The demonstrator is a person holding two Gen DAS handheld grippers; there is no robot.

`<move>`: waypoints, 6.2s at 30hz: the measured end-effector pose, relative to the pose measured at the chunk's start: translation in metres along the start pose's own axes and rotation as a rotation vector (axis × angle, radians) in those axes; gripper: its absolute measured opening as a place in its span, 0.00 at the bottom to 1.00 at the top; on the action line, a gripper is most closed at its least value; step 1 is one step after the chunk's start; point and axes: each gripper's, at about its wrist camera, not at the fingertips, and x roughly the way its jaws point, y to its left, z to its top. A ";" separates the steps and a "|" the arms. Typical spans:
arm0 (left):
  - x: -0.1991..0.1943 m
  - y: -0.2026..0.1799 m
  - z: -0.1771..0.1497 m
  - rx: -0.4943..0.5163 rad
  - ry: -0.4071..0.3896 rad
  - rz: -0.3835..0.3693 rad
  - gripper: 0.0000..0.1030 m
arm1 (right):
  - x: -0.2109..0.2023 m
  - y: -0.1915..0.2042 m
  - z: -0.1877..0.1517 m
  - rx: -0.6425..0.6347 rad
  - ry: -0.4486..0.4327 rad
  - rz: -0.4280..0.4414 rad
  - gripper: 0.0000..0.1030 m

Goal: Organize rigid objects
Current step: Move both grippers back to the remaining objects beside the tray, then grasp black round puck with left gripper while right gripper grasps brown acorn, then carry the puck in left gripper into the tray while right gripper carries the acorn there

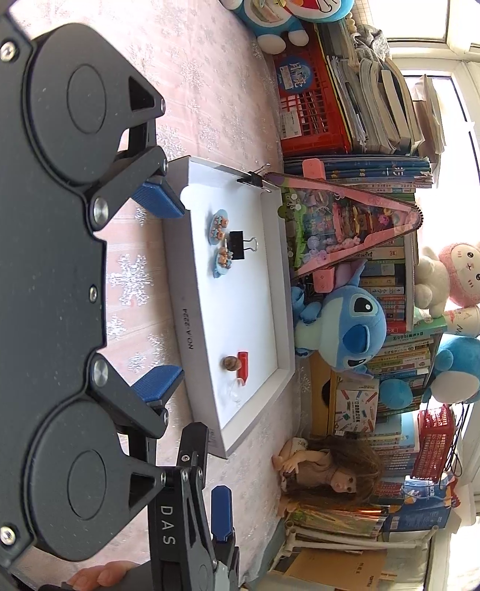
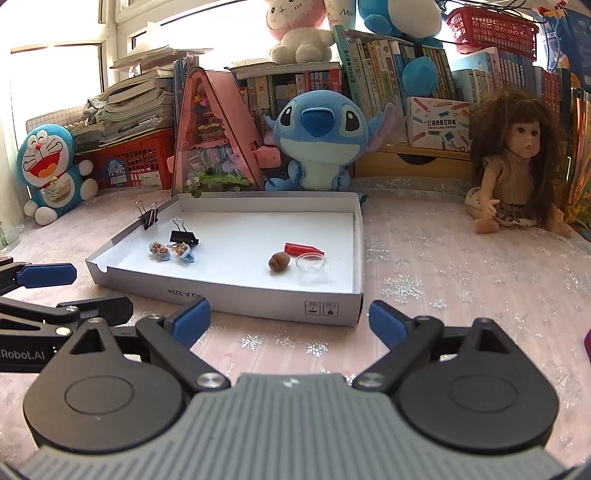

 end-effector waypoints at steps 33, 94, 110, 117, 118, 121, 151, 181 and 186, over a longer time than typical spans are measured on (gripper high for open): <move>-0.041 0.005 -0.066 0.044 0.052 -0.114 0.61 | -0.041 0.004 -0.065 -0.054 0.057 0.002 0.77; -0.011 -0.003 -0.045 -0.037 0.072 -0.057 0.29 | -0.040 0.007 -0.060 -0.040 0.032 0.012 0.21; -0.005 0.019 -0.023 -0.090 0.033 0.008 0.29 | -0.033 0.002 -0.039 -0.030 0.010 -0.012 0.21; -0.002 0.032 0.000 -0.101 -0.008 0.042 0.29 | -0.021 -0.008 -0.018 0.012 -0.003 -0.021 0.21; -0.001 0.033 0.004 -0.104 -0.014 0.051 0.29 | -0.019 -0.009 -0.015 0.017 -0.005 -0.022 0.21; 0.006 0.038 0.012 -0.120 -0.022 0.065 0.29 | -0.013 -0.012 -0.005 0.034 -0.012 -0.021 0.21; 0.101 0.053 0.058 -0.193 0.057 0.052 0.29 | 0.072 -0.012 0.040 0.100 0.048 0.000 0.21; 0.157 0.049 0.062 -0.202 0.098 0.105 0.29 | 0.133 -0.009 0.050 0.116 0.117 -0.023 0.21; 0.161 0.047 0.064 -0.195 0.091 0.113 0.29 | 0.136 -0.011 0.050 0.114 0.114 -0.026 0.21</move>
